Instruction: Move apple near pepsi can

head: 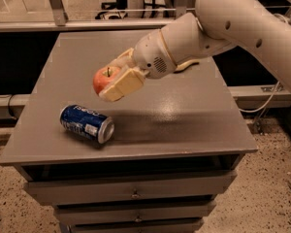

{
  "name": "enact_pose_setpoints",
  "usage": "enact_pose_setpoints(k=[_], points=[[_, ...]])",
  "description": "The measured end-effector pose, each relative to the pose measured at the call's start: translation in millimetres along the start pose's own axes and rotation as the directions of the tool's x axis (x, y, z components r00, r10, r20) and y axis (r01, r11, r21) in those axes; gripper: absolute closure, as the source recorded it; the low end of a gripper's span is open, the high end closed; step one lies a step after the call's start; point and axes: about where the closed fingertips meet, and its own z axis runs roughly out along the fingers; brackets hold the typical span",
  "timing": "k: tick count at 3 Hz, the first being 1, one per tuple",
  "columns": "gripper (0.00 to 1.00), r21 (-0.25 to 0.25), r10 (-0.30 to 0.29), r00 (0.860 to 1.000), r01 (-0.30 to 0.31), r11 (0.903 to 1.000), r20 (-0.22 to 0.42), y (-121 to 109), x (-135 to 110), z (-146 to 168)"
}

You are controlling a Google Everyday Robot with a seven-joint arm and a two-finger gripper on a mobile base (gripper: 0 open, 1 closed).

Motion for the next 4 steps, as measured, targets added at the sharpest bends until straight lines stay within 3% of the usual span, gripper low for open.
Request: enact_pose_setpoints(k=[2, 4], points=[[1.0, -0.124, -0.048, 0.997, 0.054, 0.9908, 0.054, 32.2, 27.0, -12.7], [1.0, -0.173, -0.095, 0.991, 0.11, 0.9787, 0.093, 34.3, 51.2, -15.9]])
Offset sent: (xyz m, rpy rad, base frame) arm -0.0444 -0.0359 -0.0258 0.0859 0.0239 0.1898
